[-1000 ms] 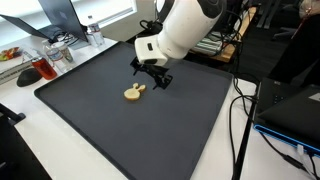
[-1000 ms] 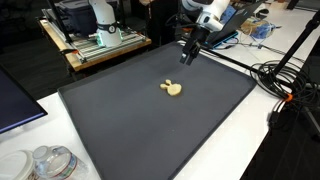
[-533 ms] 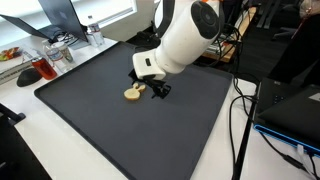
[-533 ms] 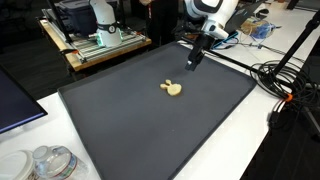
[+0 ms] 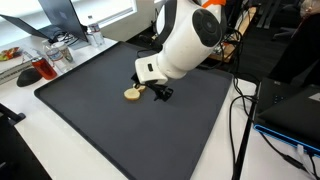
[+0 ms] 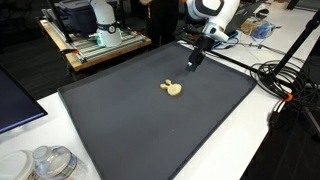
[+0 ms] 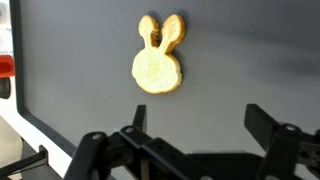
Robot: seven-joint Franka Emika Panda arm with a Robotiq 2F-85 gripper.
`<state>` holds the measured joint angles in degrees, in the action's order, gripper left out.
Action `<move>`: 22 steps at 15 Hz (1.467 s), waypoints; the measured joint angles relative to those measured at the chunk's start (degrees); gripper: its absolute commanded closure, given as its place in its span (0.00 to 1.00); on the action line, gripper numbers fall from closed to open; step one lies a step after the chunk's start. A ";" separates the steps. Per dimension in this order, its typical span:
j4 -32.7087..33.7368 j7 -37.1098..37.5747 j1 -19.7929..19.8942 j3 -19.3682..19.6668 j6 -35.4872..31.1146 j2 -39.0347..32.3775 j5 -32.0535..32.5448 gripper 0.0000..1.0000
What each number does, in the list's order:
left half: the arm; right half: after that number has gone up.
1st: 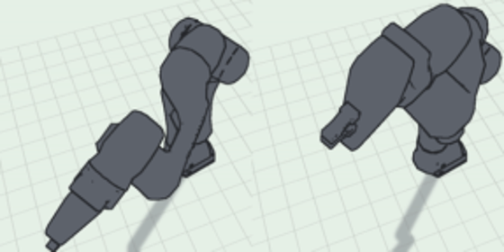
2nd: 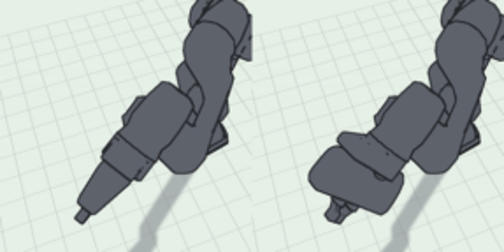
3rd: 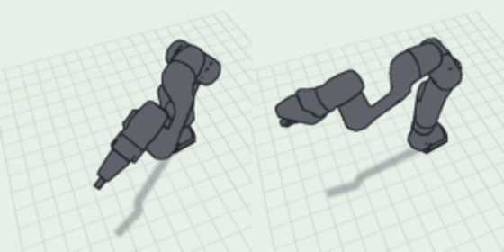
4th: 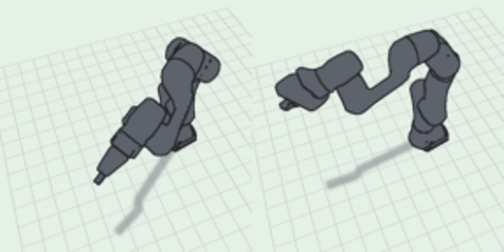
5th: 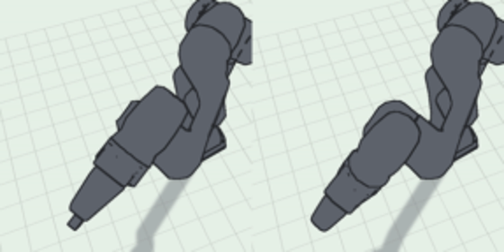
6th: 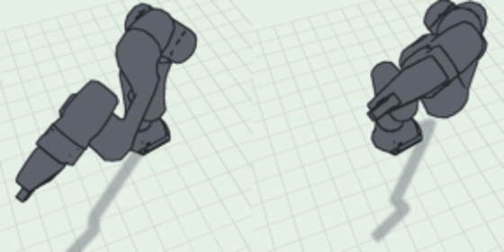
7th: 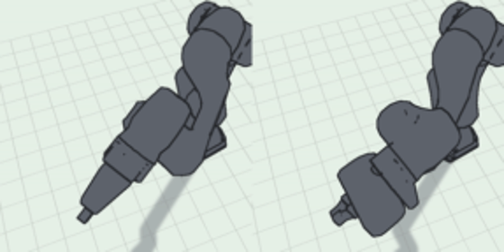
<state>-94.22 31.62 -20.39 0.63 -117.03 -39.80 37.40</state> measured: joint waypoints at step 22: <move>-41.34 11.22 7.30 -1.29 -33.75 31.17 -2.75 0.00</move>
<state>-135.56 42.84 -13.10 -0.66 -150.79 -8.63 34.66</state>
